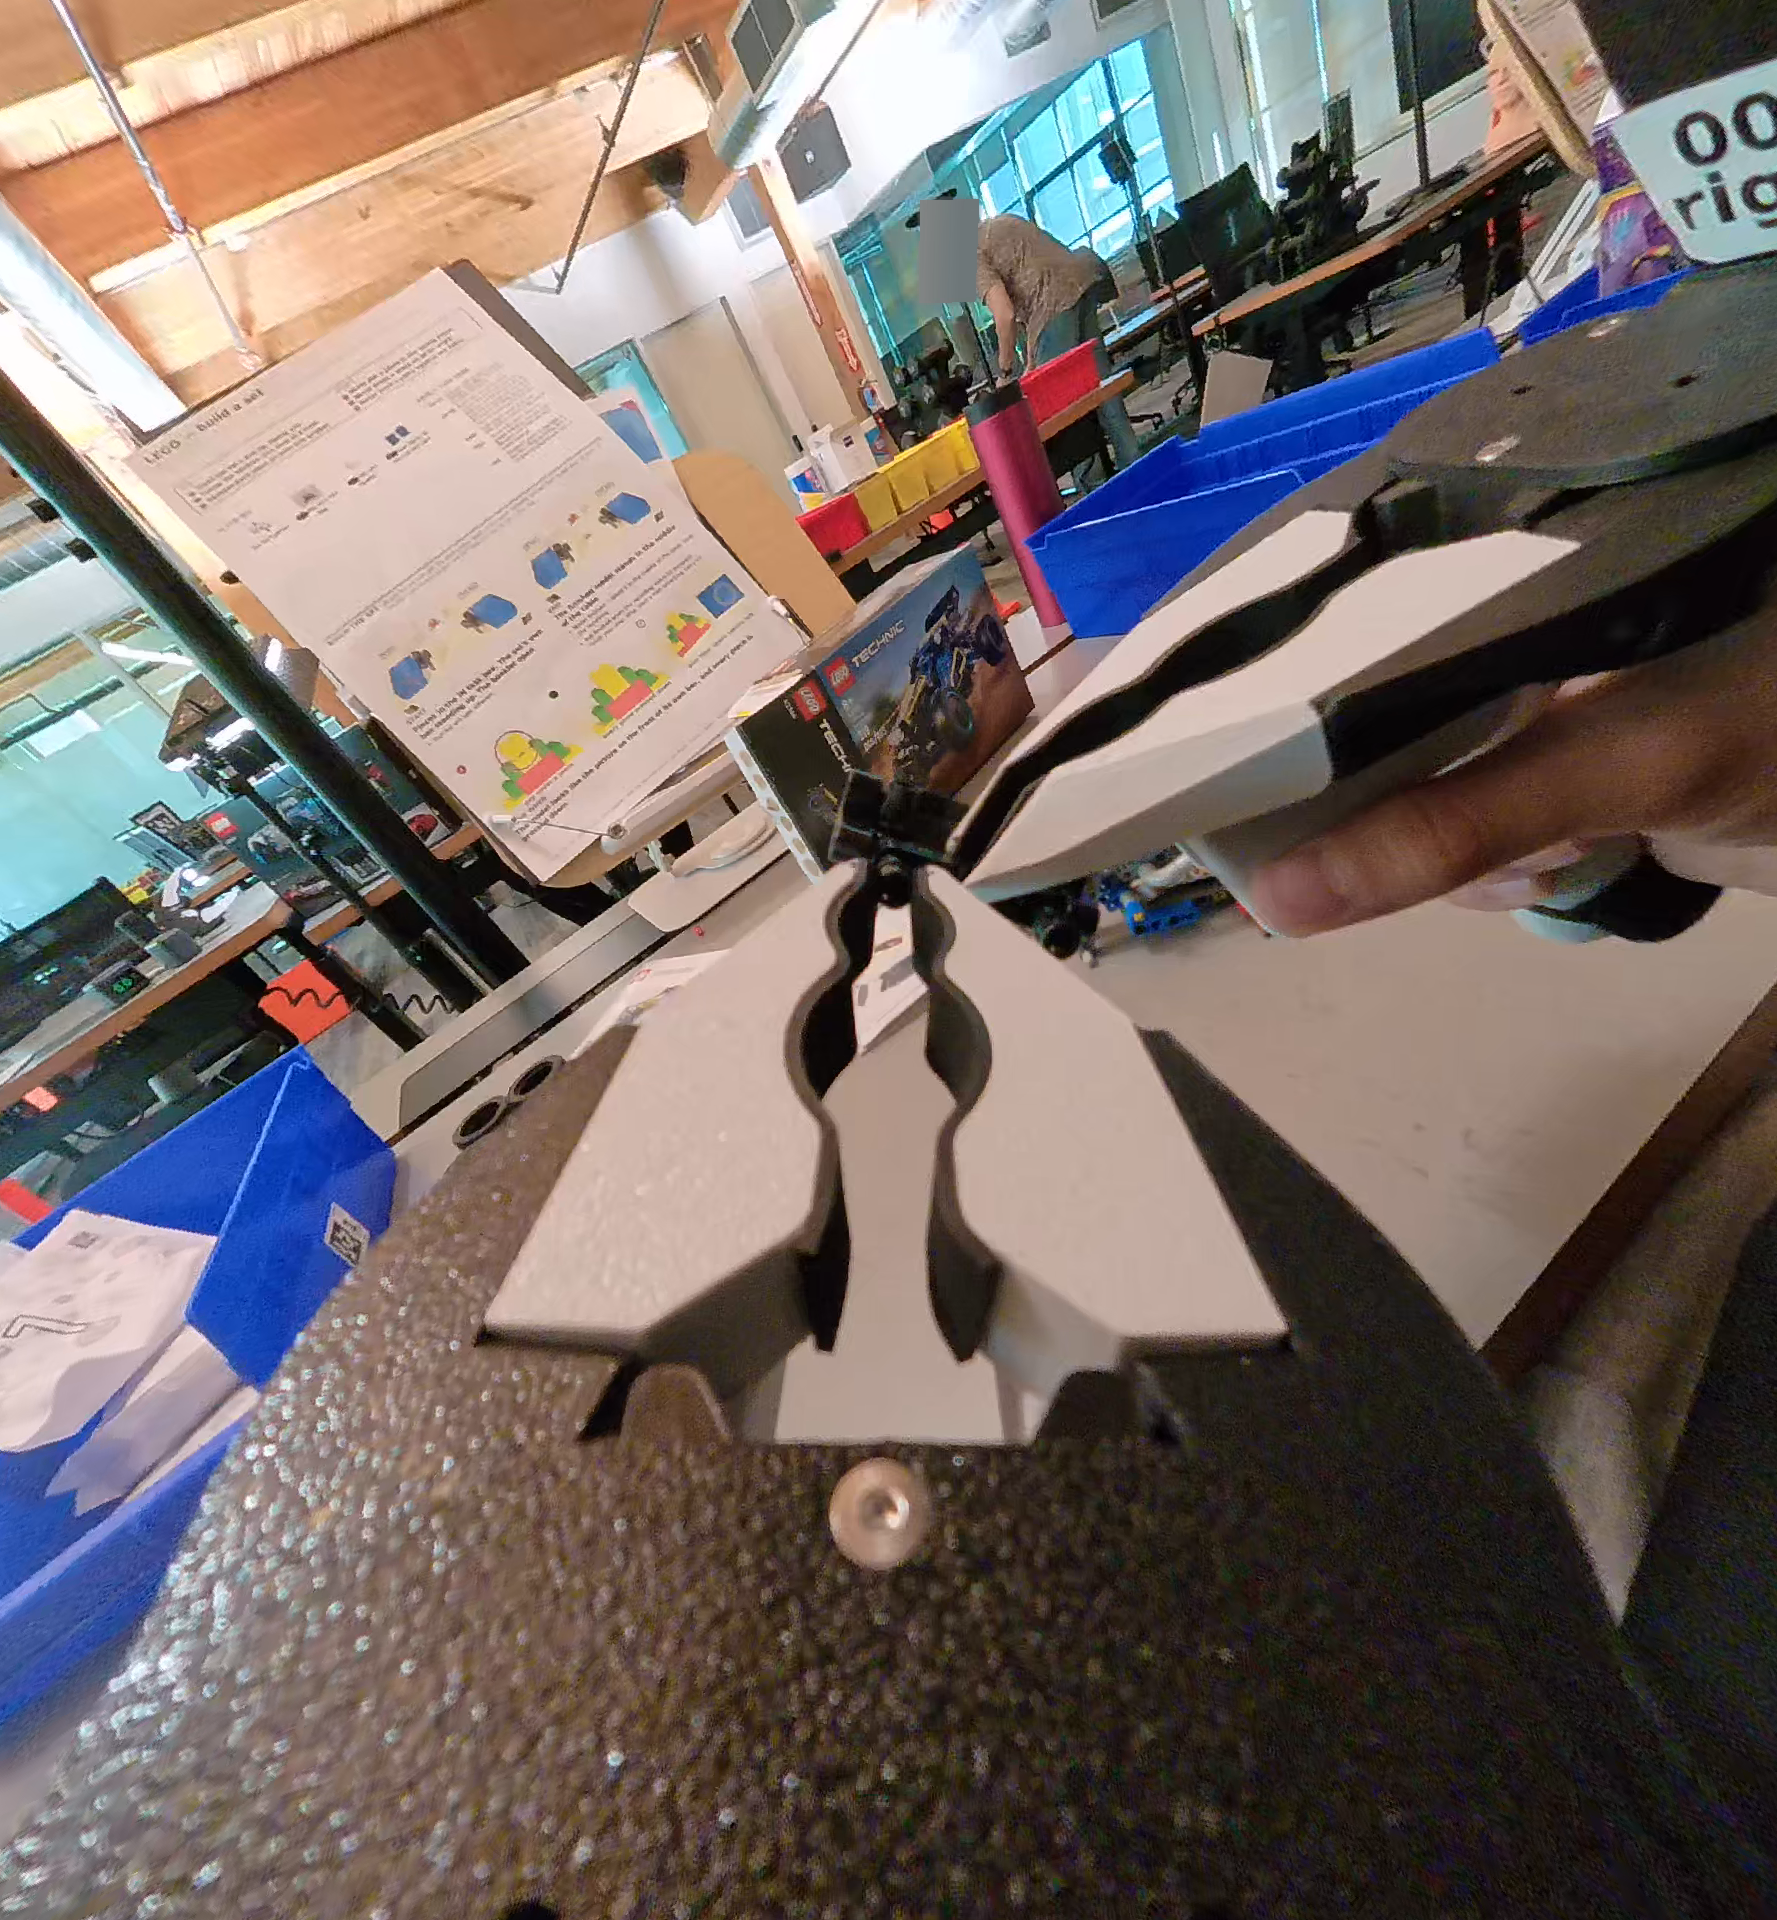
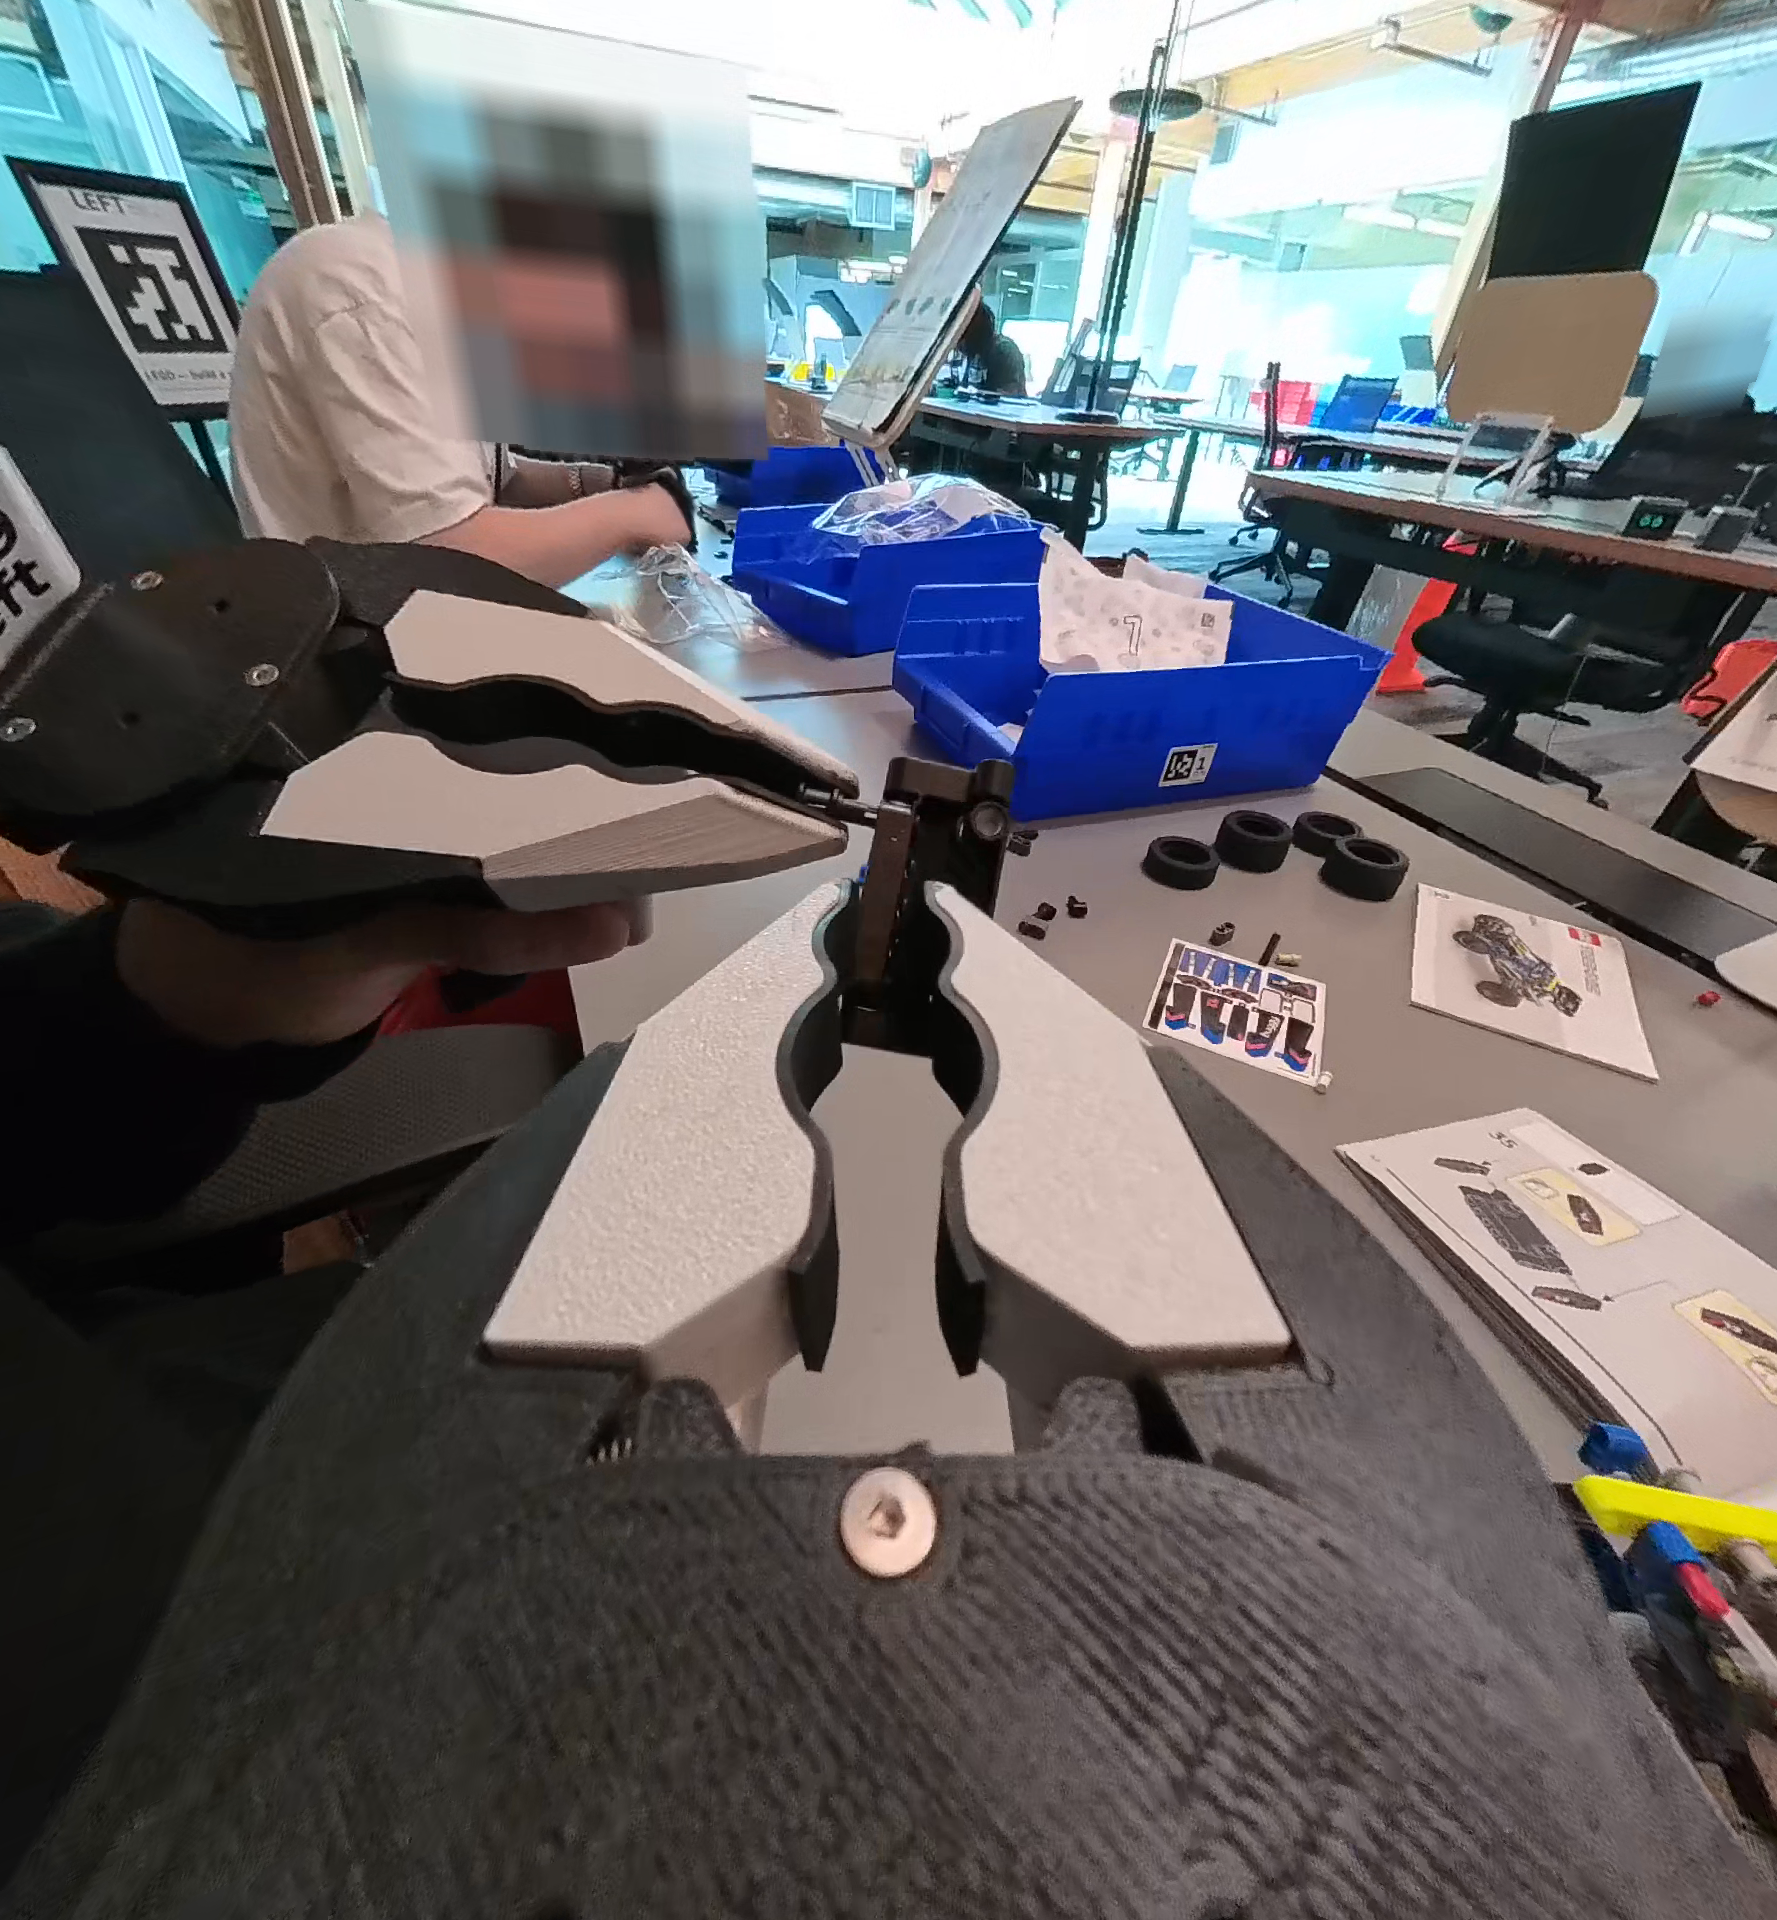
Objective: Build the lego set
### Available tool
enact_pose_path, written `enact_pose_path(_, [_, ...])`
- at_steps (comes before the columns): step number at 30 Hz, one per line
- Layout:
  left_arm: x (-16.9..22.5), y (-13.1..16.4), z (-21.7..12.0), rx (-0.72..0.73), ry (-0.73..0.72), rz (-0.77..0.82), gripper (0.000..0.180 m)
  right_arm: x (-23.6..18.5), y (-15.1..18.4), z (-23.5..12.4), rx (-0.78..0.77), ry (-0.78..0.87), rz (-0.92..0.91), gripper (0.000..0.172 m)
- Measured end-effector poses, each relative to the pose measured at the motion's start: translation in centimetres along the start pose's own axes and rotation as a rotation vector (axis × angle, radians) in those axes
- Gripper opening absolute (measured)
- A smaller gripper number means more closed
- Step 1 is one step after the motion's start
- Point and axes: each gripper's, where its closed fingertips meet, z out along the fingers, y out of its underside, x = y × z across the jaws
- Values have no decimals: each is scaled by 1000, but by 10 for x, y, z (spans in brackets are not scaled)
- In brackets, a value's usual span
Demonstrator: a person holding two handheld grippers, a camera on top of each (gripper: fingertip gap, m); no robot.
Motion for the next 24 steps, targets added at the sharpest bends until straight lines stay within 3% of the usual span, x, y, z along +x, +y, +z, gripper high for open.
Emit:
enact_pose_path(5, [4, 1, 2, -22, -21, 96, 4, 0, 8, 4, -55, 25, -17, 8])
enact_pose_path(15, [8, 1, 2, -52, 20, 127, 6, 3, 7, 3, 3, 29, -40, 5])
enact_pose_path(24, [9, 3, 1, -100, -21, 242, 5, 2, 6, 0, -23, 59, -160, 5])
